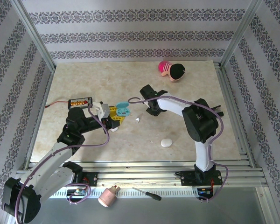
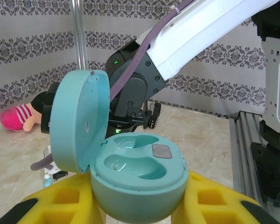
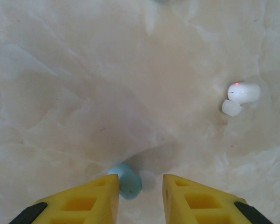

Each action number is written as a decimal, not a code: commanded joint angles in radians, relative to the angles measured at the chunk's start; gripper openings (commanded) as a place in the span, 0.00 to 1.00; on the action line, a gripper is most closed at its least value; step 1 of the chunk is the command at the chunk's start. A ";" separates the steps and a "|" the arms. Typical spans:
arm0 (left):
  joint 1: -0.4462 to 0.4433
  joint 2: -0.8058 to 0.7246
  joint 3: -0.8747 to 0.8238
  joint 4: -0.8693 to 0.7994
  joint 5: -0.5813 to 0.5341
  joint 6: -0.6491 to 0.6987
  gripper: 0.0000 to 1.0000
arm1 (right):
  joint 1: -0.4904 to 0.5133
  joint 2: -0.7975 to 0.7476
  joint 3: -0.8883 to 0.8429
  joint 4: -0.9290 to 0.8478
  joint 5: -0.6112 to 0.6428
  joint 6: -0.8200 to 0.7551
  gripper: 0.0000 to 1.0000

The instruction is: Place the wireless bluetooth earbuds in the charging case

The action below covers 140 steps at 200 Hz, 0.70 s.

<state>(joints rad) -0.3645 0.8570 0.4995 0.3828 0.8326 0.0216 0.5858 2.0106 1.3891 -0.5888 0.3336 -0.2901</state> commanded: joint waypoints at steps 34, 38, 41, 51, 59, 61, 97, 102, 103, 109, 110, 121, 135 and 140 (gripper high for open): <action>0.010 -0.021 -0.001 -0.024 -0.004 0.024 0.29 | 0.015 0.045 0.050 -0.057 0.037 -0.041 0.27; 0.010 -0.020 -0.002 -0.026 -0.003 0.024 0.29 | 0.016 0.045 0.050 -0.058 0.038 -0.041 0.27; 0.011 -0.021 -0.001 -0.027 -0.004 0.024 0.29 | 0.016 0.045 0.051 -0.059 0.036 -0.041 0.27; 0.011 -0.021 -0.002 -0.026 -0.005 0.026 0.29 | 0.015 0.043 0.054 -0.064 0.038 -0.040 0.27; 0.011 -0.020 -0.002 -0.027 -0.005 0.025 0.29 | 0.015 0.040 0.054 -0.065 0.038 -0.040 0.28; 0.011 -0.020 -0.002 -0.026 -0.006 0.025 0.29 | 0.016 0.040 0.054 -0.066 0.038 -0.039 0.28; 0.011 -0.011 -0.002 -0.022 -0.006 0.028 0.29 | 0.011 0.056 0.069 -0.080 0.042 -0.032 0.28; 0.011 -0.009 -0.001 -0.021 -0.007 0.029 0.29 | 0.011 0.059 0.072 -0.083 0.042 -0.032 0.28; 0.010 -0.010 -0.001 -0.022 -0.007 0.029 0.29 | 0.011 0.059 0.073 -0.084 0.042 -0.031 0.28; 0.010 -0.009 0.000 -0.023 -0.007 0.030 0.29 | 0.012 0.064 0.076 -0.086 0.042 -0.031 0.28; 0.011 -0.009 -0.001 -0.024 -0.007 0.029 0.29 | 0.012 0.064 0.077 -0.086 0.042 -0.031 0.28; 0.010 -0.007 0.003 -0.028 -0.006 0.033 0.29 | 0.012 0.070 0.083 -0.089 0.040 -0.029 0.27; 0.011 -0.009 0.003 -0.030 -0.007 0.034 0.29 | 0.014 0.075 0.089 -0.093 0.039 -0.028 0.27; 0.011 -0.009 0.003 -0.030 -0.007 0.034 0.29 | 0.014 0.078 0.091 -0.094 0.039 -0.028 0.27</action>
<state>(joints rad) -0.3645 0.8555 0.4995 0.3614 0.8288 0.0292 0.5873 2.0590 1.4483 -0.6460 0.3519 -0.3183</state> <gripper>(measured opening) 0.339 0.273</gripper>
